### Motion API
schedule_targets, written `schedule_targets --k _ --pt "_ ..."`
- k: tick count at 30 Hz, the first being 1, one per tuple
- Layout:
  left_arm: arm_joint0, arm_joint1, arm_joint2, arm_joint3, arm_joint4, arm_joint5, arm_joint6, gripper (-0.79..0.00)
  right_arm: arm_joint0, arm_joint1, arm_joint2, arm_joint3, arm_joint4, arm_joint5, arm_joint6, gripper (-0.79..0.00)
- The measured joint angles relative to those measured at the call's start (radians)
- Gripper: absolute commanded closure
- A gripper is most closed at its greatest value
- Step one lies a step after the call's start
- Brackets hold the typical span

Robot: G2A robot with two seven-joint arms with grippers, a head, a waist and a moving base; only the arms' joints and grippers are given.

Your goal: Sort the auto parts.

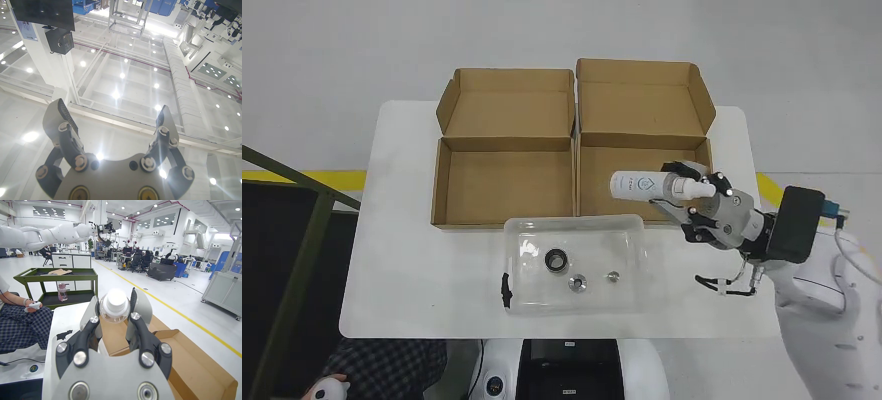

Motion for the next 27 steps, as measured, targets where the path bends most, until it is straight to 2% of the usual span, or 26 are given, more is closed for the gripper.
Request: schedule_targets --k 13,27 --pt "0.0 0.0 0.0 0.0 0.0 0.0 0.0 -0.785 0.0 0.002 -0.002 0.002 -0.017 0.008 -0.021 0.0" --pt "0.0 0.0 0.0 0.0 0.0 0.0 0.0 -0.785 0.103 -0.003 -0.136 0.114 -0.059 0.117 0.115 0.0"
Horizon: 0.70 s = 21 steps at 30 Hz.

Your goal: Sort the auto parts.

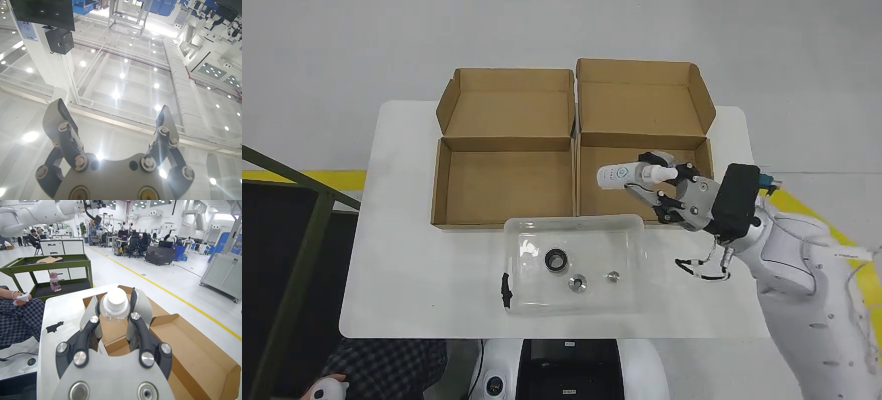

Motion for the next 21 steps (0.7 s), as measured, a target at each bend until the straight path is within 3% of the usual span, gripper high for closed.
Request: schedule_targets --k 15,21 --pt "0.0 0.0 0.0 0.0 0.0 0.0 0.0 -0.785 0.191 -0.024 -0.184 0.229 -0.086 0.202 0.18 0.0" --pt "0.0 0.0 0.0 0.0 0.0 0.0 0.0 -0.785 0.271 -0.044 -0.272 0.364 -0.062 0.233 0.209 0.0"
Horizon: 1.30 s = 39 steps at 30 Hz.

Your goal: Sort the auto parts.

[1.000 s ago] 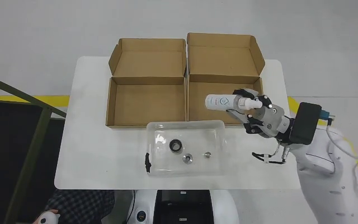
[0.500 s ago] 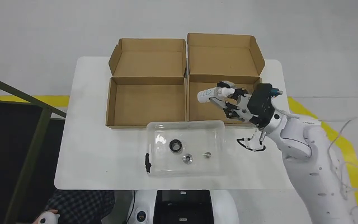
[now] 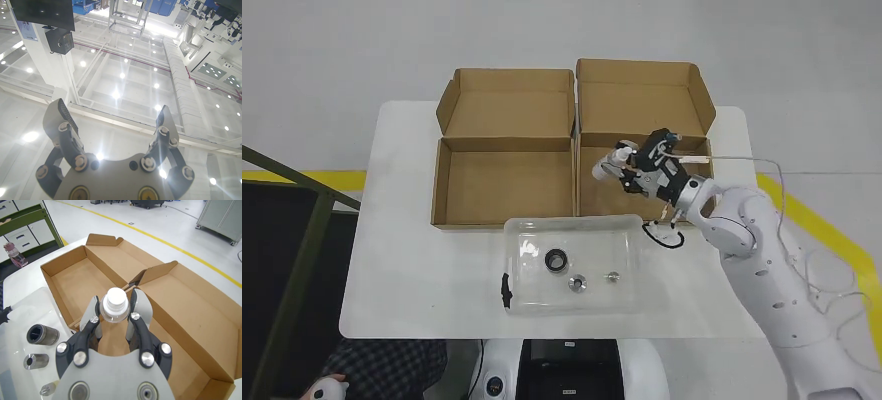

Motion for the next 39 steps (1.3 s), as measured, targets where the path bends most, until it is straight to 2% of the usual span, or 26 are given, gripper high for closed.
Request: schedule_targets --k 8,21,25,27,29,30,31,39 --pt "0.0 0.0 0.0 0.0 0.0 0.0 0.0 -0.785 0.076 -0.021 -0.077 0.123 -0.013 0.034 0.018 0.0" --pt "0.0 0.0 0.0 0.0 0.0 0.0 0.0 -0.785 0.091 -0.035 -0.122 0.155 -0.089 0.093 0.023 -0.018" --pt "0.0 0.0 0.0 0.0 0.0 0.0 0.0 -0.785 0.09 -0.038 -0.128 0.164 -0.099 0.098 0.027 -0.126" --pt "0.0 0.0 0.0 0.0 0.0 0.0 0.0 -0.785 0.09 -0.04 -0.132 0.167 -0.105 0.102 0.029 -0.289" --pt "0.0 0.0 0.0 0.0 0.0 0.0 0.0 -0.785 0.091 -0.041 -0.136 0.169 -0.11 0.106 0.031 -0.406" --pt "0.0 0.0 0.0 0.0 0.0 0.0 0.0 -0.785 0.091 -0.042 -0.137 0.169 -0.113 0.108 0.031 -0.529" --pt "0.0 0.0 0.0 0.0 0.0 0.0 0.0 -0.785 0.091 -0.043 -0.138 0.169 -0.115 0.11 0.031 -0.582" --pt "0.0 0.0 0.0 0.0 0.0 0.0 0.0 -0.785 0.081 -0.044 -0.131 0.14 -0.128 0.108 0.031 -0.683"
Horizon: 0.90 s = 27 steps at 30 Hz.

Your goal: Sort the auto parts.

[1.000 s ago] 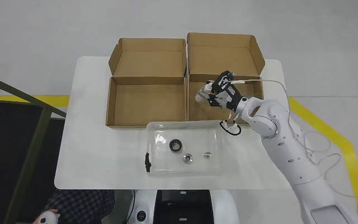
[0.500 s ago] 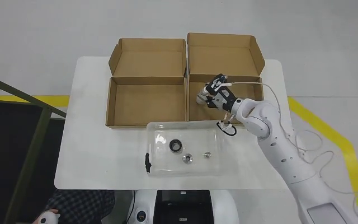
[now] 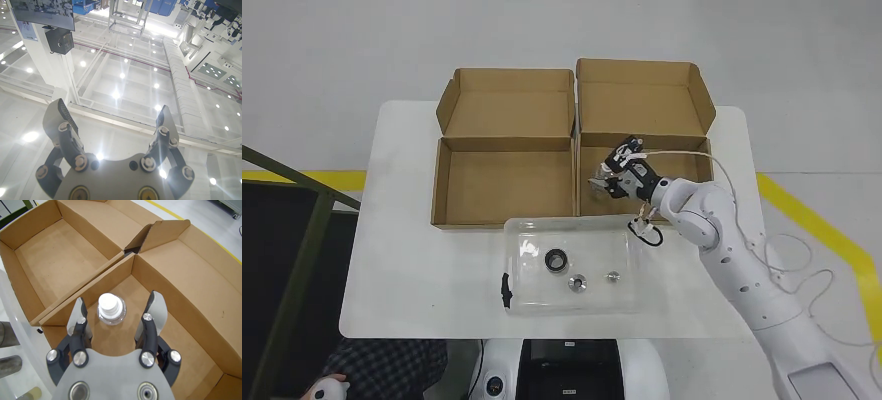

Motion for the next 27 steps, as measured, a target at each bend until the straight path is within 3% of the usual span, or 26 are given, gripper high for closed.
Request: schedule_targets --k 11,20,27 --pt "0.0 0.0 0.0 0.0 0.0 0.0 0.0 -0.785 -0.121 0.035 0.125 -0.251 -0.027 -0.057 0.021 -0.785" --pt "0.0 0.0 0.0 0.0 0.0 0.0 0.0 -0.785 -0.289 0.063 0.212 -0.479 -0.052 -0.138 0.053 -0.785" --pt "0.0 0.0 0.0 0.0 0.0 0.0 0.0 -0.785 -0.389 0.079 0.227 -0.559 -0.064 -0.217 0.118 -0.785"
